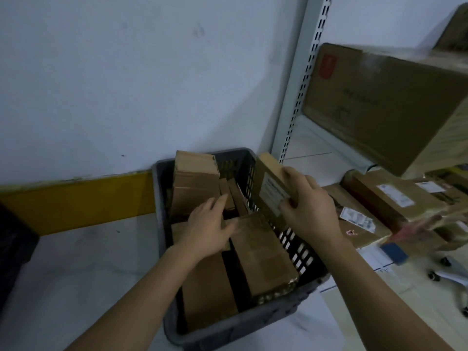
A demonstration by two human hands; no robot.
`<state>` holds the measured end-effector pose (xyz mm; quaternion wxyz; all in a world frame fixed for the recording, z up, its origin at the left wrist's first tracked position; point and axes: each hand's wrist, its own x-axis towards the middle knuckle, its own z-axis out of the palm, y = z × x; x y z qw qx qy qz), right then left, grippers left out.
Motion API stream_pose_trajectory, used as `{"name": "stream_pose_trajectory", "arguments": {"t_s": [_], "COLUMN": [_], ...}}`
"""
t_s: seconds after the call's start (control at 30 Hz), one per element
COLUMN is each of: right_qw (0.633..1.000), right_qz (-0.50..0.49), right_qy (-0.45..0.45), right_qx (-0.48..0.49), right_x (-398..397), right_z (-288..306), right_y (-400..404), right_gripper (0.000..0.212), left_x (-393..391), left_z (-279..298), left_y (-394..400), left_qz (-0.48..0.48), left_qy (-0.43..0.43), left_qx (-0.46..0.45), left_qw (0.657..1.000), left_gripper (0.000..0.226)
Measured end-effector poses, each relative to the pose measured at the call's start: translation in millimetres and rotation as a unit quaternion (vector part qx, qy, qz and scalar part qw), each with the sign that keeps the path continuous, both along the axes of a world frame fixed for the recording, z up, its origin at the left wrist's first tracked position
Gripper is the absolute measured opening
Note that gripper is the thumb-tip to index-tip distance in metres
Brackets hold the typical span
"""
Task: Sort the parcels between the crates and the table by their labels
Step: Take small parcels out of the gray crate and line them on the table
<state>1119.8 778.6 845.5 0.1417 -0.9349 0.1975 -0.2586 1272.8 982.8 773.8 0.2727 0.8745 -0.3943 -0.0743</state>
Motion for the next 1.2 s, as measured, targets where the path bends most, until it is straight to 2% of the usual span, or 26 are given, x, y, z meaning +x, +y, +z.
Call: {"name": "stream_pose_trajectory", "arguments": {"t_s": [0.13,0.3,0.4,0.47,0.6,0.7,0.83,1.03,1.2], "right_qw": [0.99,0.958,0.922,0.911,0.926,0.938,0.948,0.956,0.952], "right_qz": [0.07,0.21,0.268,0.273,0.277,0.282,0.297,0.284,0.242], "right_qy": [-0.103,-0.137,-0.169,-0.175,-0.148,-0.121,-0.052,0.073,0.176], "right_qx": [0.069,0.143,0.221,0.254,0.209,0.162,0.099,-0.028,-0.066], "right_x": [-1.2,19.2,46.5,63.0,102.5,129.0,156.2,203.3,235.8], "right_z": [39.3,63.9,63.4,62.4,53.7,38.1,14.2,-41.6,-86.7], "right_y": [0.5,20.0,38.8,50.8,88.6,119.9,172.5,267.7,336.0], "right_gripper": [0.068,0.062,0.058,0.06,0.074,0.077,0.079,0.083,0.084], "left_x": [4.2,8.5,20.0,24.9,35.8,49.6,72.1,98.0,129.8], "left_z": [34.0,77.0,79.9,79.9,73.9,60.6,31.5,-14.8,-59.3], "left_y": [-4.4,21.6,59.1,82.3,140.2,188.7,259.4,344.8,391.3], "left_qz": [0.038,0.014,0.064,0.095,0.182,0.291,0.392,0.432,0.421], "left_qy": [0.058,0.119,0.116,0.111,0.067,0.04,0.086,0.184,0.21], "left_qx": [-0.132,-0.232,-0.273,-0.289,-0.304,-0.318,-0.304,-0.254,-0.217], "left_qw": [0.989,0.965,0.953,0.946,0.933,0.901,0.864,0.845,0.856], "left_gripper": [0.085,0.054,0.049,0.044,0.038,0.04,0.053,0.076,0.066]}}
